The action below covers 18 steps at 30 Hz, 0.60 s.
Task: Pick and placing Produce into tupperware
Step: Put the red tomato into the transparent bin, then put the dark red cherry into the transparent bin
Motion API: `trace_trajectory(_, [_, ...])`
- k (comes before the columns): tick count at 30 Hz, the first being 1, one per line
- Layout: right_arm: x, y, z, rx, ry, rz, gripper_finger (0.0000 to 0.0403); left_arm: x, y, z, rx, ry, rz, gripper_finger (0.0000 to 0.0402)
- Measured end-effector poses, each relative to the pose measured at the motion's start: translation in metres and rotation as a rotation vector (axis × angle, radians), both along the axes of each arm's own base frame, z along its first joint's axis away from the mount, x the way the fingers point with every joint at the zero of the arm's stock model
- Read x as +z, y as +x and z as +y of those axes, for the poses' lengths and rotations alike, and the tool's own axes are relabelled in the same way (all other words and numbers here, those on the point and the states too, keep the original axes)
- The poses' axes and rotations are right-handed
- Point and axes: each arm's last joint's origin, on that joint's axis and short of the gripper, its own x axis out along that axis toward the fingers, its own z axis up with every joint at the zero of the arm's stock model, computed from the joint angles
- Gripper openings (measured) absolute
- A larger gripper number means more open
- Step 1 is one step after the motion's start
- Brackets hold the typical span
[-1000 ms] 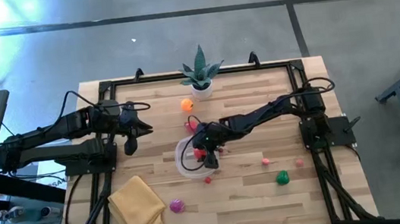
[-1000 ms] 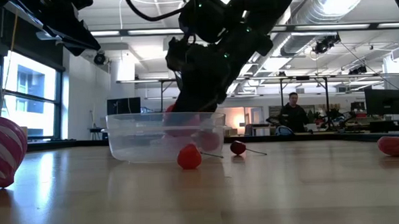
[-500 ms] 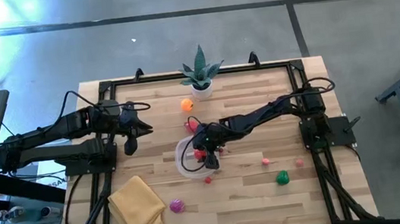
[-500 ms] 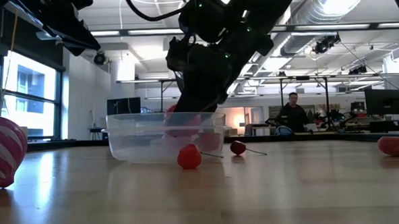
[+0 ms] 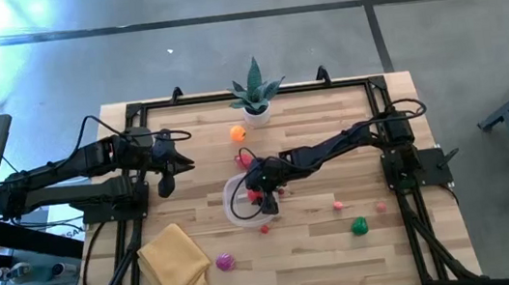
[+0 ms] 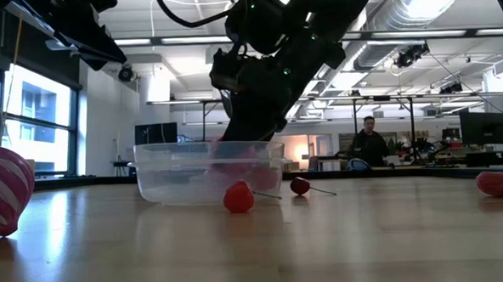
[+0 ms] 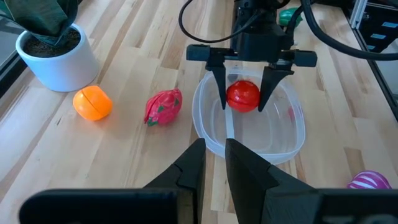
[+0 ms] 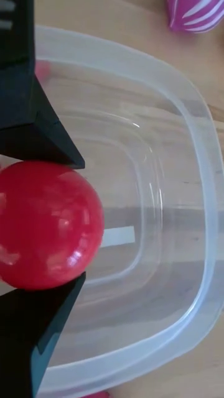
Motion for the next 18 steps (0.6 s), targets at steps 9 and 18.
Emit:
trace_trajectory(9, [-0.0001, -0.0003, -0.0002, 0.005, -0.014, 0.002, 0.0271, 0.0, 0.0, 0.0, 0.0, 0.0, 0.0, 0.0053])
trace_trajectory(18, [0.0019, 0.0015, -0.0004, 0.013, -0.023, -0.026, 0.0271, 0.0, 0.0, 0.0, 0.0, 0.0, 0.0, 0.0053])
